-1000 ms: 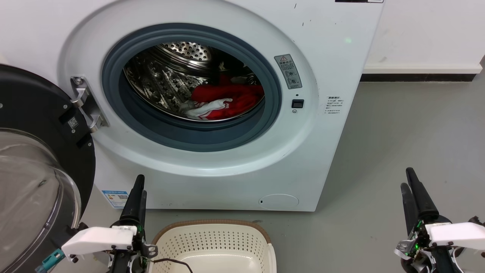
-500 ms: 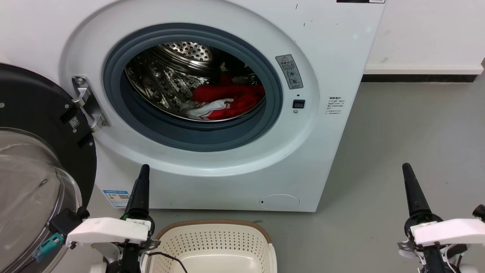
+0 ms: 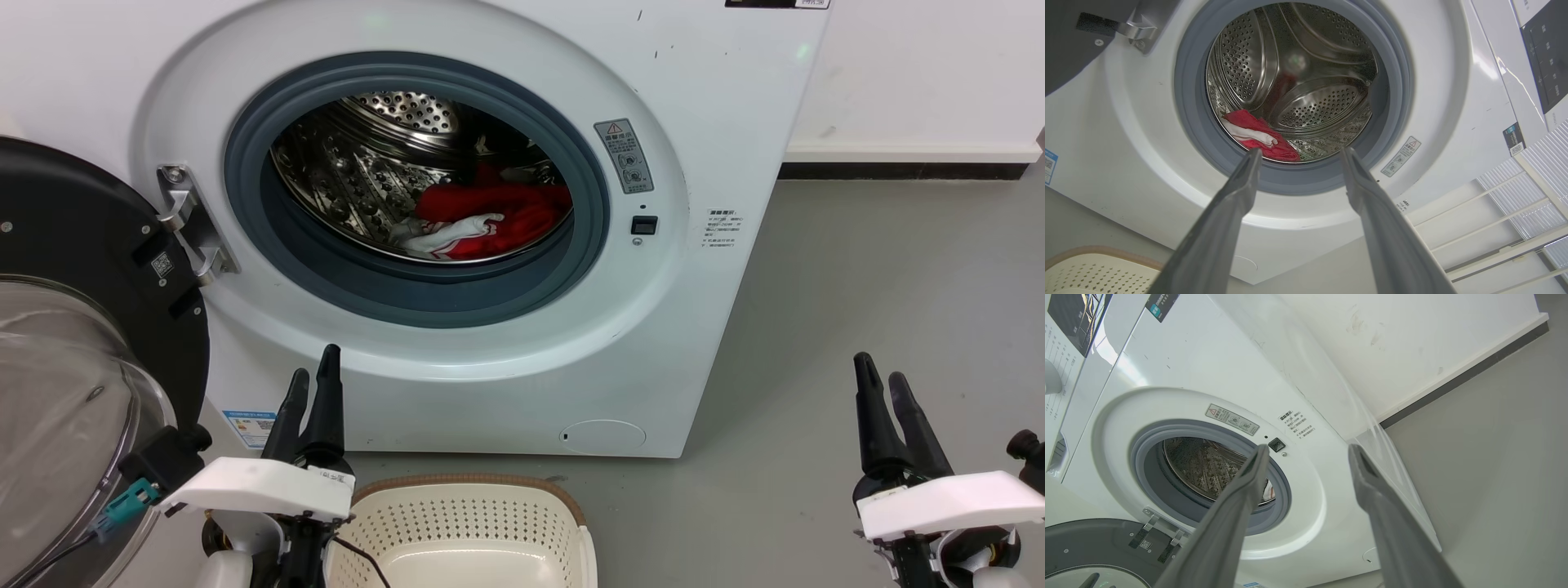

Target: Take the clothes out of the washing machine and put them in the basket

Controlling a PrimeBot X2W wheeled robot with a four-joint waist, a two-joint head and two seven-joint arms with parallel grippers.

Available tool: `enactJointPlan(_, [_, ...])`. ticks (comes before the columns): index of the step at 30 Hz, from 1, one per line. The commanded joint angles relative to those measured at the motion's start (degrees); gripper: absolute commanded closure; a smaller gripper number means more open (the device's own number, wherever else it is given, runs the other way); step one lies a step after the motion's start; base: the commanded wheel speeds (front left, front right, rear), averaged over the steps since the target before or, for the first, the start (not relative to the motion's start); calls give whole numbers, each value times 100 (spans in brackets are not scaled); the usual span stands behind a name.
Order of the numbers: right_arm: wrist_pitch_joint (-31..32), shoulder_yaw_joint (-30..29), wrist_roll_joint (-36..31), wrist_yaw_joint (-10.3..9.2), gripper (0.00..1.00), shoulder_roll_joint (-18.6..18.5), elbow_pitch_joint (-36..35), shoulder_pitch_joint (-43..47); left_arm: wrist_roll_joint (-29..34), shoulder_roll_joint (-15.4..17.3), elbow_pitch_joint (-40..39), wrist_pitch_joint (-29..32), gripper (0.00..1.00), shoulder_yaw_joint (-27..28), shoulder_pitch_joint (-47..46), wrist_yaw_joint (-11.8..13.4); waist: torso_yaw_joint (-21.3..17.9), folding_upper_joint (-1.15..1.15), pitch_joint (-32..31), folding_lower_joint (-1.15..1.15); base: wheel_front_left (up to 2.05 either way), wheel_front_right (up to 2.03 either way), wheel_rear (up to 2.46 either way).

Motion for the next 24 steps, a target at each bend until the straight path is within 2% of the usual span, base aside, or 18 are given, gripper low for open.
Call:
enactJointPlan(1, [-72,12,-322,0,0,-6,-126,-30,287,39,-45,-72,0,-37,-175,-14,-1,0,0,0,0,0,0])
enactJointPlan(24, [-421,53,-2226,0,0,-4,1,9,1979,69,157,-440,0,-157,-283,-16,-5,0,17,0,0,0,0])
